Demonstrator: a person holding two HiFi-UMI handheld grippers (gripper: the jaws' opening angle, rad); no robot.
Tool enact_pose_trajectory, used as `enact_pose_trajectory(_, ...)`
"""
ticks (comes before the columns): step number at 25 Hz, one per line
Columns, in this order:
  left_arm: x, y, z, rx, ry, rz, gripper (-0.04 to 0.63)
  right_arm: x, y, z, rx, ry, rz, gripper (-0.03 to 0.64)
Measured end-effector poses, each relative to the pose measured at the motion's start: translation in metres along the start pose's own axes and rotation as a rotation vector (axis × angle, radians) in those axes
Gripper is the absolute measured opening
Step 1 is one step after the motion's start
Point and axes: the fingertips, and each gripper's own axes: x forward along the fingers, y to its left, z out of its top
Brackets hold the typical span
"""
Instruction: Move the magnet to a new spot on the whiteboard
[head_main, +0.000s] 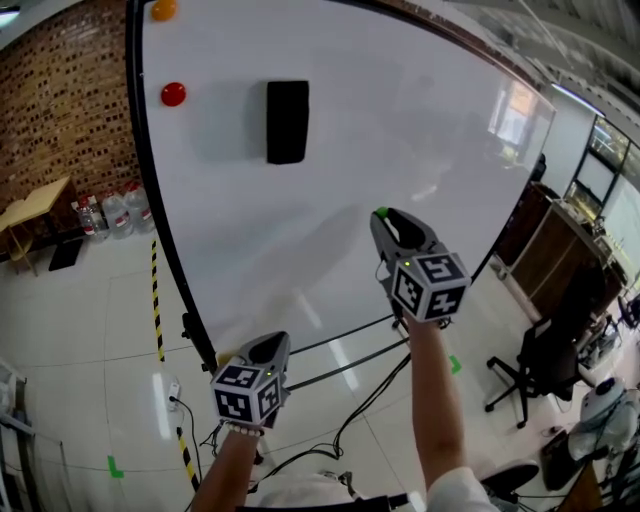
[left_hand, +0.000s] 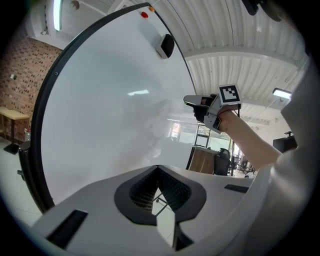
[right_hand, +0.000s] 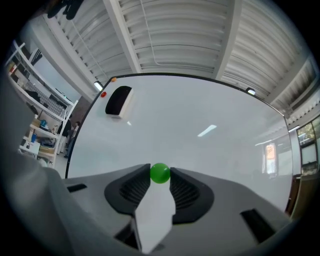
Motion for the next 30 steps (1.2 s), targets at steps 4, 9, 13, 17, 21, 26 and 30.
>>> enact_pose_trajectory(4,-0.004,0.001,0.001,0.004,-0.002,0.007,-0.008,0.011,0.001,0.001,-0.02,0.011,0.004,0.13)
enact_pose_trajectory(9,-0.007,0.005,-0.002,-0.005,0.002,0.015,-0.008,0.023,0.001,0.001,-0.035,0.024,0.001,0.13)
enact_pose_trajectory(13,-0.008,0.005,-0.003,-0.002,0.008,0.016,-0.008,0.029,0.001,0.0,-0.038,0.032,-0.001,0.13)
enact_pose_trajectory(17,-0.006,0.005,-0.002,-0.002,0.008,0.017,-0.008,0.036,-0.001,-0.003,-0.052,0.047,-0.009,0.13)
enact_pose_trajectory(21,-0.006,0.005,-0.002,-0.004,0.01,0.015,-0.008,0.041,0.0,-0.003,-0.06,0.054,-0.012,0.13)
enact_pose_trajectory(26,-0.006,0.006,-0.002,-0.005,0.009,0.016,-0.008,0.043,-0.002,-0.003,-0.056,0.057,-0.014,0.13)
enact_pose_trajectory(30,-0.003,0.006,-0.001,-0.008,0.009,0.017,-0.008,0.046,-0.003,-0.005,-0.058,0.062,-0.014,0.132)
